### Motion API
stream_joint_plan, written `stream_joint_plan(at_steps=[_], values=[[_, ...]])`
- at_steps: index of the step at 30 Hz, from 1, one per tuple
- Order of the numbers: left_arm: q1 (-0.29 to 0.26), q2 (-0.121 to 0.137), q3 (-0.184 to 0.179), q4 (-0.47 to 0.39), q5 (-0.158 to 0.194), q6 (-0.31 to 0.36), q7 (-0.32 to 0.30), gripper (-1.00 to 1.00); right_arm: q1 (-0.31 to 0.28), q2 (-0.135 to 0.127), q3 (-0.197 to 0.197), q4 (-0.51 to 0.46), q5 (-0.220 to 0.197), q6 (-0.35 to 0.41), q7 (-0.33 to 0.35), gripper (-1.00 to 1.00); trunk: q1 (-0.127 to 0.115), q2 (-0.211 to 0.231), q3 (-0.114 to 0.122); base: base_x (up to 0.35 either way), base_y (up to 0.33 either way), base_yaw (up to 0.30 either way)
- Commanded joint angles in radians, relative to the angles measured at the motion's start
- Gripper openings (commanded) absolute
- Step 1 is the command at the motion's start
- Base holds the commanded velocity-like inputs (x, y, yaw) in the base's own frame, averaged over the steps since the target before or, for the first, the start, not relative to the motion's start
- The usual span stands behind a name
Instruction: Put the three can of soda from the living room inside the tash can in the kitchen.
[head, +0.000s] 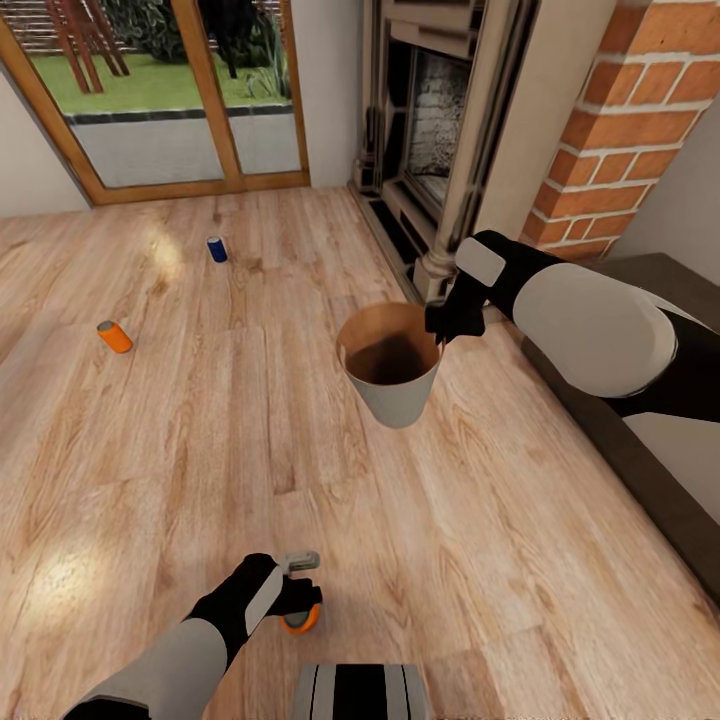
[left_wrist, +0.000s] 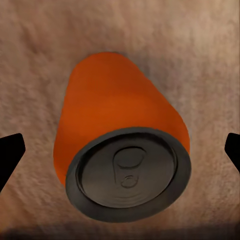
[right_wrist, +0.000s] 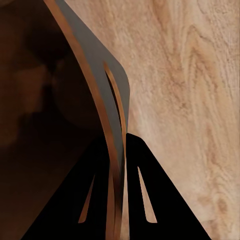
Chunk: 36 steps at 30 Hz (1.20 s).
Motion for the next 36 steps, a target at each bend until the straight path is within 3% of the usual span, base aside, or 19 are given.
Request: stream_joint_plan(at_steps=[1, 14, 18, 28, 29, 36], values=[[0.0, 0.0, 0.0, 0.0, 0.0, 0.0, 0.0, 1.0, -0.001, -0.001, -0.013, -0.001, -0.015, 0.0, 0.004, -1.0, 0.0, 0.0, -0.004, 0.0, 0.0, 0.0], [0.002, -0.001, 0.0, 0.0, 0.0, -0.001, 0.0, 1.0, -0.001, -0.003, -0.013, -0.001, -0.015, 0.0, 0.004, -1.0, 0.001, -0.001, -0.012, 0.0, 0.0, 0.0], [0.002, -0.002, 0.0, 0.0, 0.0, -0.001, -0.001, 1.0, -0.001, -0.003, -0.013, -0.001, -0.015, 0.0, 0.004, -1.0, 0.003, -0.002, -0.027, 0.0, 0.0, 0.0], [0.002, -0.002, 0.0, 0.0, 0.0, -0.001, -0.001, 1.0, 0.0, -0.003, -0.013, -0.001, -0.014, 0.0, 0.004, -1.0, 0.003, -0.002, -0.027, 0.0, 0.0, 0.0], [0.002, -0.002, 0.0, 0.0, 0.0, -0.001, -0.001, -1.0, 0.0, -0.003, -0.012, -0.001, -0.014, 0.0, 0.004, -1.0, 0.003, -0.002, -0.027, 0.0, 0.0, 0.0], [0.002, -0.002, -0.001, 0.0, 0.0, -0.001, -0.005, -1.0, 0.002, -0.003, -0.012, -0.001, -0.014, 0.0, 0.004, -1.0, 0.003, -0.002, -0.027, 0.0, 0.0, 0.0]])
